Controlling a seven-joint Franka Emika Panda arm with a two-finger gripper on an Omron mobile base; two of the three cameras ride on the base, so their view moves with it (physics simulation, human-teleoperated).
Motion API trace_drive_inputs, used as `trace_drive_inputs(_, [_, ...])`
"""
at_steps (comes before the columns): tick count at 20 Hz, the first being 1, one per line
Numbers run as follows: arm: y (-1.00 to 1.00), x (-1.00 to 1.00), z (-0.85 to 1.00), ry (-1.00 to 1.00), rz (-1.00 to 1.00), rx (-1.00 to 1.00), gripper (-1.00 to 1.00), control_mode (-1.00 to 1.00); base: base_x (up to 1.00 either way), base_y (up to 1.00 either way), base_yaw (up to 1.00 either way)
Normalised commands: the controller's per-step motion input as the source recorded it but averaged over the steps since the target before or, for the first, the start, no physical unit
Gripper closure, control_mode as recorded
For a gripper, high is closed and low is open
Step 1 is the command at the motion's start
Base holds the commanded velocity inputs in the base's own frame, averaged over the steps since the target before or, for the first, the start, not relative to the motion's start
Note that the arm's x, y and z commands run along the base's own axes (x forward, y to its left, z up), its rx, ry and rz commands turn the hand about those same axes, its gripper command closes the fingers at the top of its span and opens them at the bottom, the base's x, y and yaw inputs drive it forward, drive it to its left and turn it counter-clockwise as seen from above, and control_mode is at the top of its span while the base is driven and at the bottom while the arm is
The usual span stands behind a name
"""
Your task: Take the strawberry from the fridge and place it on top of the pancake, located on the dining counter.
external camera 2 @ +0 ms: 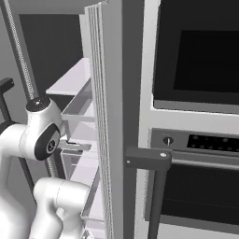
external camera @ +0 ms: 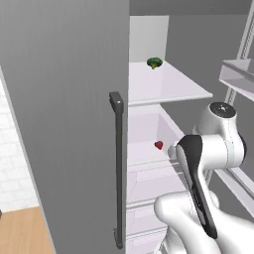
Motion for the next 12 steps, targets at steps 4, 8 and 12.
trace_drive_inputs(4, [0.0,0.0,0.0,0.0,0.0,0.0,-1.0,1.0,0.02,-0.01,0.0])
trace_drive_inputs(8, [0.0,0.0,0.0,0.0,0.0,0.0,-1.0,1.0,0.05,0.0,0.0])
trace_drive_inputs(12, [0.0,0.0,0.0,0.0,0.0,0.0,-1.0,1.0,0.0,0.0,0.0])
